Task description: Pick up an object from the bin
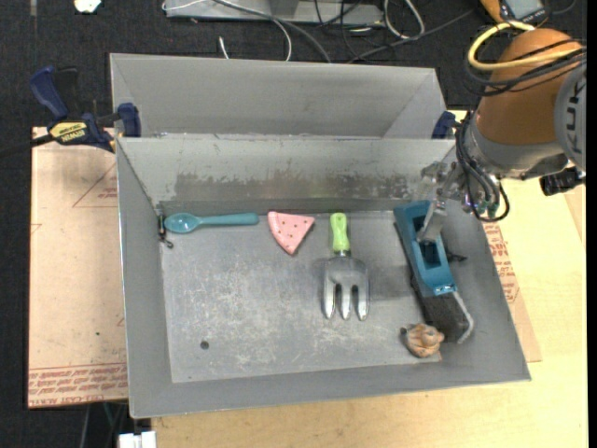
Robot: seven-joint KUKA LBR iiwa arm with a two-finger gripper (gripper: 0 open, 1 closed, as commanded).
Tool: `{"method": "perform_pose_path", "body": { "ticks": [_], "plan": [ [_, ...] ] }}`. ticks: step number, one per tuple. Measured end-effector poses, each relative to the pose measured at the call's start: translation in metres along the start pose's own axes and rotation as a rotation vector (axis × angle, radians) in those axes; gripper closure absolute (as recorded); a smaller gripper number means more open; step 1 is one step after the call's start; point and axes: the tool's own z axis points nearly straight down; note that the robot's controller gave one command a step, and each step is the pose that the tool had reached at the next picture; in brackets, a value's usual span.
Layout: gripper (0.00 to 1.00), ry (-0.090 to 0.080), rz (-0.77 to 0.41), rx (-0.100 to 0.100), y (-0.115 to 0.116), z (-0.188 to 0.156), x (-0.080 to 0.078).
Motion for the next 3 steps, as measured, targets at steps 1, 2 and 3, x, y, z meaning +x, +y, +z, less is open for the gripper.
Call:
{"method": "perform_pose_path", "body": {
  "ticks": [1, 2, 3],
  "plan": [
    [1.00, 0.006, 0.076, 0.001, -0.007, -0.051, 0.000],
    [1.00, 0.004, -0.019, 0.000, 0.006, -0.082, 0.006],
    [1.00, -0.011, -0.031, -0.003, 0.004, -0.074, -0.005]
  ]
}}
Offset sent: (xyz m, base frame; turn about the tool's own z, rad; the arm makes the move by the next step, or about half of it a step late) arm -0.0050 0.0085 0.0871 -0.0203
